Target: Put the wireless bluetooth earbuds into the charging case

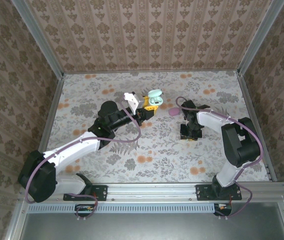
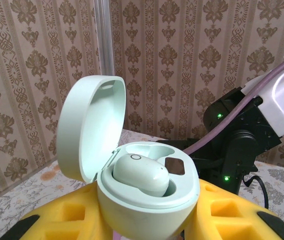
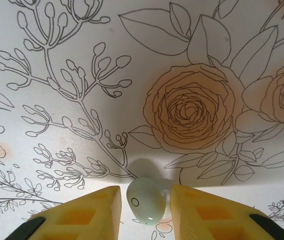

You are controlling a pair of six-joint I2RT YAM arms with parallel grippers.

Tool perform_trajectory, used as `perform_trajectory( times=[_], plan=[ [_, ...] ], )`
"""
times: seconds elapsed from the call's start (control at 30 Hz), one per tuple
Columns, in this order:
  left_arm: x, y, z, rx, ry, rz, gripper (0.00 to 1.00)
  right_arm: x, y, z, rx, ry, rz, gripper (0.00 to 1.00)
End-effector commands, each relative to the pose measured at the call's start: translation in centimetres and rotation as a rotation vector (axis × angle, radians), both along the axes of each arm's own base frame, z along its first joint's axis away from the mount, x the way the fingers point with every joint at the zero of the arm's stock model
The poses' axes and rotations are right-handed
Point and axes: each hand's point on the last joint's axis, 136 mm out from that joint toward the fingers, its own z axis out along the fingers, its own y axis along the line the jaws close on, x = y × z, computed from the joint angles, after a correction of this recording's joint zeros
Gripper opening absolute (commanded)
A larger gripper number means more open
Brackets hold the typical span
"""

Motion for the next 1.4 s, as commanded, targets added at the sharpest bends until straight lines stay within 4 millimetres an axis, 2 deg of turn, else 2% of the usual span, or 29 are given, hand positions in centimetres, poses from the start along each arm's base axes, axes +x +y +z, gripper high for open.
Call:
perform_trajectory(
  times=[0.0, 0.7, 1.37],
  plan=[
    [-0.1, 0.4, 1.3, -0.018, -0.039, 0.012, 0.32, -0.3, -0.6, 0.0, -0.048, 0.029, 0.024, 0.34],
    [0.0, 0.5, 1.3, -0.019, -0.036, 0.017, 0.32, 0.6, -0.7, 0.3, -0.072, 0.017, 0.044, 0.29],
    [0.0, 0.5, 1.4, -0.021, -0.037, 0.016, 0.32, 0.6, -0.5, -0.6, -0.068, 0.042, 0.044, 0.28]
  ],
)
